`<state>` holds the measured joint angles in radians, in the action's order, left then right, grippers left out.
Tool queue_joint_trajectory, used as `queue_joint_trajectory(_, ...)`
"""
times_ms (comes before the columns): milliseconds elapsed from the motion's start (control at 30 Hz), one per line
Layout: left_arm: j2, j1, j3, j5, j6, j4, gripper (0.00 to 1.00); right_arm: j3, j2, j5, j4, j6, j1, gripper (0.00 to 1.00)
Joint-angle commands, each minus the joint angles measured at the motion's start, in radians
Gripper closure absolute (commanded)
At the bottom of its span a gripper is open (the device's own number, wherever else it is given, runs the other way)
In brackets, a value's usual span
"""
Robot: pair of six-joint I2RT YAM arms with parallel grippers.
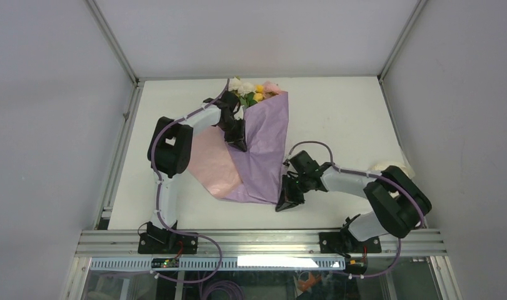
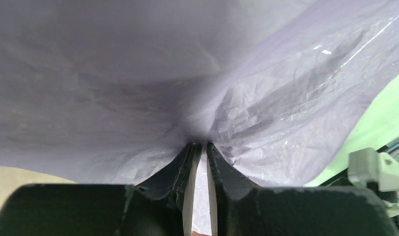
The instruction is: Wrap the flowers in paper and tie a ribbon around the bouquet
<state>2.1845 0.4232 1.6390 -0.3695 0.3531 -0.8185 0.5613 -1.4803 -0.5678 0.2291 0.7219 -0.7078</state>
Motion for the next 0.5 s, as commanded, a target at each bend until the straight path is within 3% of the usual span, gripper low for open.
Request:
queue_joint_trajectory(0,0.007,-0.014,0.019,0.069,-0.027,0.018,0.82,0.106,0.129,0.026,0.341,-0.114,0.041,1.0)
queue_joint_trajectory(100,0.009,-0.013,0.02,0.06,-0.02,0.018,0.82,0.222,0.133,-0.092,0.35,-0.193,0.054,1.0)
queue_joint_trajectory(200,0.005,-0.012,0.017,0.064,-0.029,0.017,0.82,0.286,0.051,-0.18,0.188,-0.195,0.09,1.0)
queue_joint_trajectory(300,0.0,-0.012,0.008,0.075,-0.041,0.018,0.81,0.349,-0.075,-0.111,0.062,-0.147,0.14,1.0)
queue_joint_trajectory(467,-0.009,-0.012,0.001,0.094,-0.048,0.016,0.81,0.327,-0.241,-0.017,0.016,-0.135,0.185,1.0)
